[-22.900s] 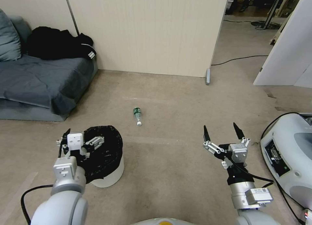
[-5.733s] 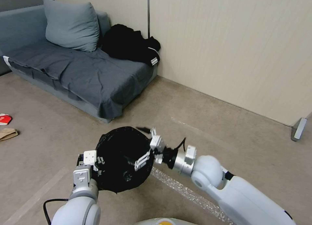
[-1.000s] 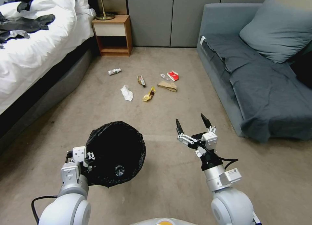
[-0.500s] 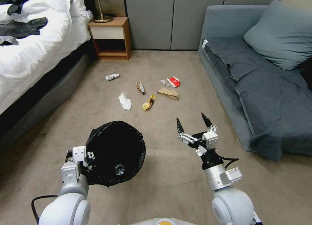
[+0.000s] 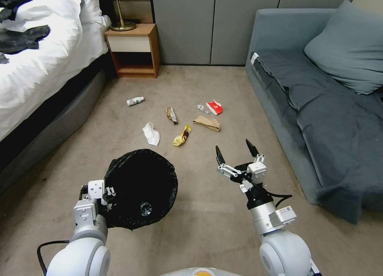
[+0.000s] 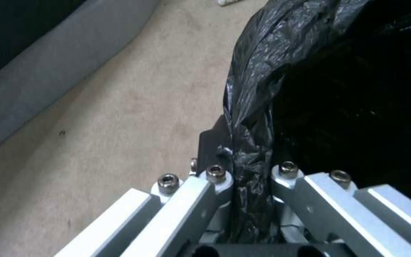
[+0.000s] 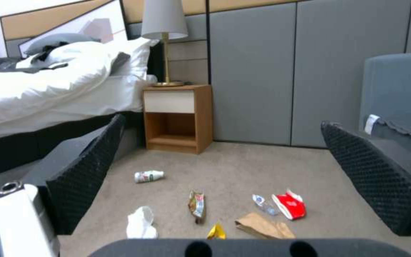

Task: Pick up the trash bin, then pick up the garbage from the floor and place it into the trash bin.

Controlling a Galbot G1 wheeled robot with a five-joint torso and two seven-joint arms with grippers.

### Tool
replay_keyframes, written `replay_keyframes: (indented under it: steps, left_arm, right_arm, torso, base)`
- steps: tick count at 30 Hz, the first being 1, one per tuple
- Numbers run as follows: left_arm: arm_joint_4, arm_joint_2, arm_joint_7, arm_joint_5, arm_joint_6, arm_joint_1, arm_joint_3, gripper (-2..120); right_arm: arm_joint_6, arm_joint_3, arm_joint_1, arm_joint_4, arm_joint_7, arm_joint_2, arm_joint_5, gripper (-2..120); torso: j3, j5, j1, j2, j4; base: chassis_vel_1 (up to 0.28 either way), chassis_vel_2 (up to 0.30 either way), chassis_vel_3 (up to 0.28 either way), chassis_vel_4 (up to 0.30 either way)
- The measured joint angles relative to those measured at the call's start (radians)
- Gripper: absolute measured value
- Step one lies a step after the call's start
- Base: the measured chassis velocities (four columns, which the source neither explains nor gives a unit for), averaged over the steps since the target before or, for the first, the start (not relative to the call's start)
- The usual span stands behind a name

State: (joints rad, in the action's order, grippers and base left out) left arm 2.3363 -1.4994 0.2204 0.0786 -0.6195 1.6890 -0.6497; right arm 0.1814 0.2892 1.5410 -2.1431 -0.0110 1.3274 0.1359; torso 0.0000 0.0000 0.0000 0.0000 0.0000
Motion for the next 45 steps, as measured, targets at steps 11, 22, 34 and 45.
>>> replay_keyframes:
  steps: [11,22,34,45]
  left_arm:
    - [0.002,0.001,0.0,0.001,0.0,-0.001,-0.002,1]
    - [0.005,0.0,0.0,0.001,0.0,-0.001,-0.003,1]
    - [0.005,-0.001,0.0,0.0,0.001,-0.001,-0.002,1]
    - [0.005,-0.003,0.0,0.0,0.002,-0.003,0.0,1]
  right_arm:
    - [-0.002,0.0,-0.002,-0.001,0.001,-0.004,0.0,98]
    - [-0.003,0.0,-0.003,-0.001,0.002,-0.004,0.001,98]
    - [-0.003,0.002,-0.003,-0.003,0.003,-0.004,0.001,97]
    - [-0.003,0.002,-0.002,-0.004,0.004,-0.003,0.001,97]
  torso:
    - [0.0,0.0001,0.0,0.0,-0.0001]
    - [0.0,0.0002,0.0,0.0,-0.0001]
    - [0.0,0.0,0.0,0.0,-0.0001]
    - [0.0,0.0,0.0,0.0,0.0]
  base:
    - [-0.13,0.133,0.131,-0.139]
    - [-0.133,0.138,0.141,-0.142]
    - [-0.144,0.137,0.148,-0.137]
    - [-0.146,0.151,0.153,-0.15]
